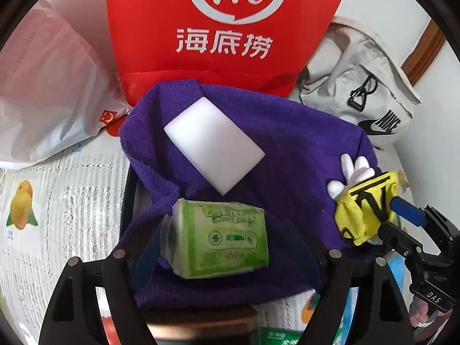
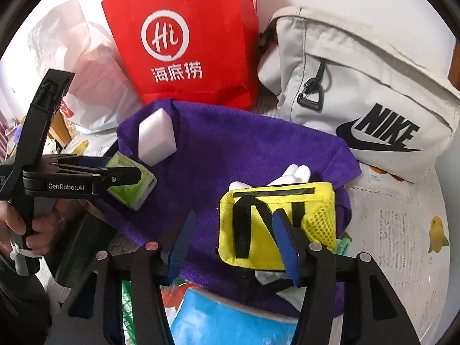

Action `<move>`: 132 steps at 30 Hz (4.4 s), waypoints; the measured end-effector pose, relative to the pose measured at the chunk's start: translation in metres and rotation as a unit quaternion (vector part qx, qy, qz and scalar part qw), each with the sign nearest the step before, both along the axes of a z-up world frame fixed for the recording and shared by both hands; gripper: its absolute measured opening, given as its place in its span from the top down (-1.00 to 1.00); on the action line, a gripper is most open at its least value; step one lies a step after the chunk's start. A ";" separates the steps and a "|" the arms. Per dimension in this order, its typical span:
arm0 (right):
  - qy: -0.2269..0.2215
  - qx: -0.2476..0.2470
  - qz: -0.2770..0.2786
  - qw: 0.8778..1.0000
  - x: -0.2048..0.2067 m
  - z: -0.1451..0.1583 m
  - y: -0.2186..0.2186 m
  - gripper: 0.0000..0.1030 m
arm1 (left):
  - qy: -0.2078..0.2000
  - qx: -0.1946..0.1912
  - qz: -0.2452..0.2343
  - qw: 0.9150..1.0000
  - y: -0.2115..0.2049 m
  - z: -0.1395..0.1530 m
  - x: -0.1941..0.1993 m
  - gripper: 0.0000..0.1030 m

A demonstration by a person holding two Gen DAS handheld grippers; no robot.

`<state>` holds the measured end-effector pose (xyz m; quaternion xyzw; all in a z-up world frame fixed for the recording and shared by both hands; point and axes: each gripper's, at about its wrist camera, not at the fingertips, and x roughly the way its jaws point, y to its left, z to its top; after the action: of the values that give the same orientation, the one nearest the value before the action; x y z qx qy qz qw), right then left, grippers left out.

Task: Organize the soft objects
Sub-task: 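Release the wipes pack on the towel with the left gripper while the right releases the yellow bag, then withdraw both open grippers from the towel back over the sheet, then grasp the black strap with the left gripper while the right gripper grasps the clear plastic bag, then carry the black strap with the left gripper while the right carries the clear bag toward the towel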

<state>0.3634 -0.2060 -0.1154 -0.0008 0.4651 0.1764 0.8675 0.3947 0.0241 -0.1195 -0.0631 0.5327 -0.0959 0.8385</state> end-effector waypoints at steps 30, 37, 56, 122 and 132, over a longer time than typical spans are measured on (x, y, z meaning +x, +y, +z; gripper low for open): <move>-0.027 0.036 0.039 0.998 -0.217 0.033 0.014 -0.09 | -0.030 0.001 0.019 0.999 0.035 0.015 -0.218 -0.58; -0.005 0.039 0.066 0.997 -0.250 0.008 0.037 -0.09 | -0.027 -0.004 0.026 0.999 0.038 -0.001 -0.252 -0.58; 0.034 0.017 0.033 0.999 -0.260 -0.029 0.035 -0.09 | -0.084 0.093 -0.102 0.987 0.003 -0.042 -0.229 -0.25; 0.013 0.006 0.016 1.000 -0.302 -0.038 -0.012 0.84 | -0.083 0.029 -0.006 0.996 0.040 -0.030 -0.272 0.61; -0.013 0.028 0.029 0.999 -0.308 -0.012 -0.023 0.84 | -0.096 0.014 0.006 0.995 0.037 -0.006 -0.281 0.61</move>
<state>0.0552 -0.2290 -0.1279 0.0080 0.4482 0.2141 0.8679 0.1139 0.0615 -0.1251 -0.0452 0.4506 -0.0893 0.8871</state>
